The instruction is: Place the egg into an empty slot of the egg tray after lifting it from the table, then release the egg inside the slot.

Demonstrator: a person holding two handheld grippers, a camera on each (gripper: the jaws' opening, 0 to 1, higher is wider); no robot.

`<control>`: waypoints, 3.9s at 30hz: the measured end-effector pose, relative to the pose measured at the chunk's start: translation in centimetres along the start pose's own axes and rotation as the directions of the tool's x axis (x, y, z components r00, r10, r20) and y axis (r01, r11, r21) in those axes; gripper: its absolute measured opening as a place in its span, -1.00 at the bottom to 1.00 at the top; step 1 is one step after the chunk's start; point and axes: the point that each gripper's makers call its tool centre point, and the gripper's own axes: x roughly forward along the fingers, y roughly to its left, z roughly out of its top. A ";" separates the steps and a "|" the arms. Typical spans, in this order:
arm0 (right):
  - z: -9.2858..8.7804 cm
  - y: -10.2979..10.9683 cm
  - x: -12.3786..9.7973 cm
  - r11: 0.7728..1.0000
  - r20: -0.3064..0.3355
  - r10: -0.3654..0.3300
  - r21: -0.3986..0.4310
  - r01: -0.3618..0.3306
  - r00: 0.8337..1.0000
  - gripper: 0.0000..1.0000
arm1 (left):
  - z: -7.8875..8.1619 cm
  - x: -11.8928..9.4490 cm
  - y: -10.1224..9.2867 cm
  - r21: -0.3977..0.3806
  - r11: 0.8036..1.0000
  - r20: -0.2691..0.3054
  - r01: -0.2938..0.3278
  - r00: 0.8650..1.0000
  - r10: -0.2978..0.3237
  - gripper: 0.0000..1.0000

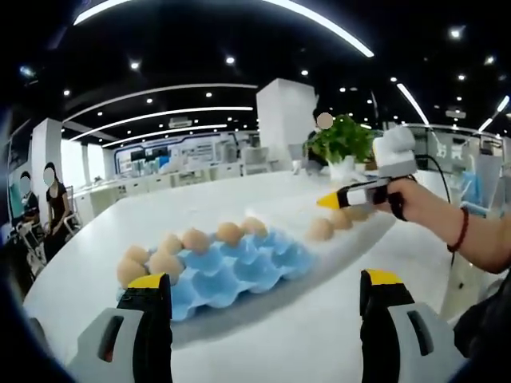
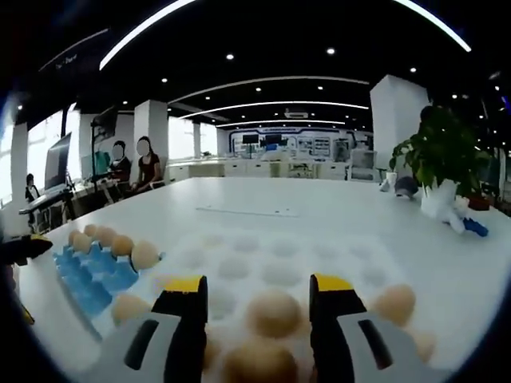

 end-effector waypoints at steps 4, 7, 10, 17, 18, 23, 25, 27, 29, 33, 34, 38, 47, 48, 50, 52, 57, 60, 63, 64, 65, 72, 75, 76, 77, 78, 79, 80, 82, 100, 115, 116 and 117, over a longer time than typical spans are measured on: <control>-0.6 -0.9 -0.1 0.996 -0.028 -0.069 0.046 0.070 0.997 -0.18 | 0.2 -0.1 0.0 0.001 1.000 0.004 -0.003 1.000 0.003 1.00; -1.3 -1.2 0.0 0.990 -0.052 -0.111 0.077 0.115 0.992 -0.29 | 0.3 -0.2 0.2 0.001 1.000 0.009 -0.005 1.000 0.005 1.00; -1.3 -1.4 0.0 0.987 -0.056 -0.133 0.083 0.137 0.990 -0.30 | 0.3 -0.1 0.3 0.005 1.000 0.005 -0.003 1.000 0.003 1.00; -1.6 -2.0 0.3 0.973 -0.093 -0.213 0.066 0.220 0.973 -0.40 | 0.5 -0.2 0.5 0.007 1.000 0.012 0.003 1.000 -0.003 1.00; -1.6 -2.2 0.3 0.971 -0.100 -0.225 0.063 0.231 0.969 -0.41 | 0.5 -0.2 0.6 0.008 1.000 0.013 0.003 1.000 -0.003 1.00; -1.7 -2.0 0.3 0.969 -0.121 -0.234 0.052 0.242 0.965 -0.41 | 0.5 -0.2 0.6 0.007 1.000 0.016 0.006 1.000 -0.006 1.00; -1.8 -1.9 0.1 0.973 -0.117 -0.219 0.046 0.225 0.969 -0.40 | 0.4 -0.2 0.7 0.009 1.000 0.013 0.010 1.000 -0.010 1.00; -1.9 -1.8 0.0 0.979 -0.092 -0.194 0.047 0.199 0.977 -0.41 | 0.4 -0.3 0.8 0.010 1.000 0.011 0.015 1.000 -0.015 1.00; -1.9 -1.7 0.0 0.980 -0.081 -0.189 0.049 0.194 0.979 -0.40 | 0.8 -0.5 0.7 0.005 1.000 0.030 0.022 0.999 -0.022 0.99; -1.8 -1.7 0.4 0.979 -0.080 -0.195 0.049 0.199 0.978 -0.41 | 1.3 -0.7 0.9 -0.025 0.999 0.066 0.037 0.997 -0.035 0.98; -1.8 -1.7 0.4 0.979 -0.079 -0.195 0.050 0.199 0.978 -0.41 | 1.3 -0.8 1.0 -0.024 0.999 0.066 0.034 0.997 -0.032 0.98; -1.9 -1.7 0.3 0.980 -0.087 -0.191 0.043 0.195 0.978 -0.42 | 0.8 -0.8 1.4 -0.010 1.000 0.046 0.016 0.999 -0.016 0.98; -1.4 -1.8 -0.2 0.980 -0.024 -0.170 0.097 0.171 0.985 -0.43 | 1.5 -1.5 2.1 -0.017 1.000 0.073 0.003 0.997 -0.002 0.97; -1.3 -1.8 -0.3 0.981 -0.013 -0.163 0.103 0.164 0.986 -0.43 | 1.6 -1.5 2.2 -0.019 1.000 0.078 0.001 0.997 0.000 0.97; -0.8 -1.7 -0.5 0.981 0.020 -0.145 0.130 0.142 0.989 -0.43 | 1.7 -1.6 2.2 -0.021 1.000 0.084 0.001 0.996 0.001 0.97; -0.7 -1.8 -0.6 0.982 0.023 -0.136 0.133 0.132 0.990 -0.43 | 1.6 -1.5 2.1 -0.018 1.000 0.080 0.001 0.997 0.000 0.97; -0.2 -1.6 -0.8 0.987 0.063 -0.117 0.117 0.109 0.991 -0.43 | 1.7 -1.4 1.7 -0.005 1.000 0.077 0.010 0.997 -0.009 0.97; 0.2 -1.3 -1.0 0.991 0.088 -0.095 0.103 0.086 0.992 -0.43 | 1.7 -1.4 1.7 -0.003 1.000 0.077 0.009 0.997 -0.009 0.97; 0.5 -1.1 -1.3 0.993 0.110 -0.085 0.094 0.075 0.990 -0.43 | 1.6 -1.5 1.7 -0.003 1.000 0.074 0.007 0.997 -0.006 0.97; 0.6 -1.0 -1.3 0.993 0.114 -0.083 0.088 0.074 0.990 -0.43 | 1.6 -1.6 1.7 -0.002 1.000 0.074 0.006 0.997 -0.006 0.97; 0.7 -1.0 -1.4 0.994 0.117 -0.080 0.079 0.071 0.990 -0.43 | 1.6 -1.7 1.7 -0.003 1.000 0.074 0.004 0.997 -0.004 0.97; 2.1 0.0 -1.8 0.998 0.171 -0.047 0.055 0.039 0.984 -0.43 | 1.8 -2.1 1.7 -0.002 1.000 0.078 0.002 0.997 -0.002 0.97; 2.6 0.6 -1.9 0.998 0.182 -0.031 0.054 0.021 0.983 -0.43 | 1.8 -2.2 1.7 0.001 1.000 0.079 0.002 0.997 -0.002 0.97; 2.8 0.8 -1.9 0.999 0.185 -0.029 0.048 0.020 0.982 -0.43 | 1.9 -2.2 1.7 0.002 1.000 0.079 0.001 0.997 -0.001 0.97; 2.9 1.0 -1.9 0.999 0.190 -0.025 0.044 0.016 0.982 -0.43 | 1.9 -2.2 1.7 0.003 1.000 0.079 0.001 0.997 -0.001 0.97; 3.1 1.2 -1.9 0.999 0.196 -0.016 0.043 0.008 0.981 -0.43 | 1.9 -2.3 1.8 0.005 1.000 0.079 0.001 0.997 -0.001 0.97; 3.4 1.5 -1.9 0.999 0.197 -0.010 0.038 0.002 0.980 -0.43 | 2.0 -2.3 1.8 0.006 1.000 0.078 -0.001 0.997 0.000 0.97; 3.5 1.8 -1.9 1.000 0.200 0.000 0.029 -0.006 0.980 -0.43 | 2.0 -2.3 1.8 0.006 1.000 0.079 -0.003 0.997 0.002 0.97; 3.8 2.4 -2.0 1.000 0.207 0.012 0.025 -0.018 0.978 -0.43 | 2.1 -2.4 1.8 0.005 1.000 0.084 -0.004 0.996 0.004 0.98; 4.0 6.3 -1.4 0.992 0.193 0.127 -0.004 -0.128 0.973 -0.43 | 1.9 -2.8 1.8 0.013 1.000 0.072 -0.003 0.997 0.002 1.00; 4.2 10.9 -0.7 0.966 0.179 0.259 -0.038 -0.257 0.949 -0.43 | 1.6 -3.2 2.1 0.016 1.000 0.063 -0.017 0.998 0.016 1.00; 4.2 11.1 -0.7 0.965 0.178 0.263 -0.040 -0.260 0.948 -0.43 | 1.6 -3.3 2.1 0.018 1.000 0.063 -0.018 0.998 0.017 1.00; 4.3 11.3 -0.7 0.962 0.178 0.274 -0.040 -0.271 0.945 -0.43 | 1.6 -3.4 2.1 0.018 1.000 0.063 -0.019 0.998 0.017 1.00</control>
